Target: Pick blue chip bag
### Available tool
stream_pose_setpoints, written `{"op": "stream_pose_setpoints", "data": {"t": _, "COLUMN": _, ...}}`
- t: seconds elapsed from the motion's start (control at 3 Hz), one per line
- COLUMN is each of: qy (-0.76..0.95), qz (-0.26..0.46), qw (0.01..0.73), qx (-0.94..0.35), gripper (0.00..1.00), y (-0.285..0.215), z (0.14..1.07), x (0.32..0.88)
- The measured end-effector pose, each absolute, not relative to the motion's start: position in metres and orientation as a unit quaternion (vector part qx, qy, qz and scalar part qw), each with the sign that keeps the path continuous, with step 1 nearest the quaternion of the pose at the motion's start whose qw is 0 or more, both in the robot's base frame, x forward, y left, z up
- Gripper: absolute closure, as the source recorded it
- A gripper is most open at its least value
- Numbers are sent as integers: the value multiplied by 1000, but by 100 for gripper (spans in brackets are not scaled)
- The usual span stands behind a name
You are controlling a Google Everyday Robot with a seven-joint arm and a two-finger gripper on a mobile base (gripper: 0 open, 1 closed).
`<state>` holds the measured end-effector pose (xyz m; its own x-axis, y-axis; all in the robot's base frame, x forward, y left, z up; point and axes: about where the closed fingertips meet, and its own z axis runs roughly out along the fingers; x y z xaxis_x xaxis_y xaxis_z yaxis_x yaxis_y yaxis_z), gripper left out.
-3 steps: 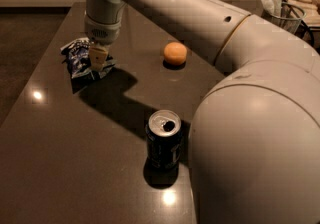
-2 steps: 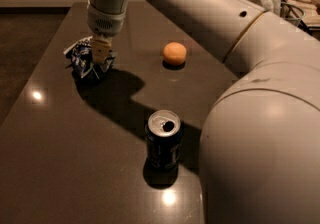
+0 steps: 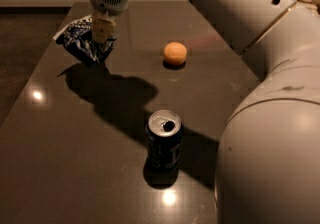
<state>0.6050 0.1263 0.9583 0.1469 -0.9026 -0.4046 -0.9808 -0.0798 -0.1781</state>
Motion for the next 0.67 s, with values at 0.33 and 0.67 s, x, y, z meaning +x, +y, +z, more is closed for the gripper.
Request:
{"op": "stream_pose_setpoints", "data": {"t": 0.33, "qy": 626, "qz": 113, "qw": 226, "qx": -738, "gripper": 100, "y": 113, "z": 980, "x": 588}}
{"op": "stream_pose_setpoints", "data": {"t": 0.67, "qy": 625, "qz": 117, "qw": 228, "qx": -738, "gripper": 100, "y": 111, "z": 981, "x": 587}}
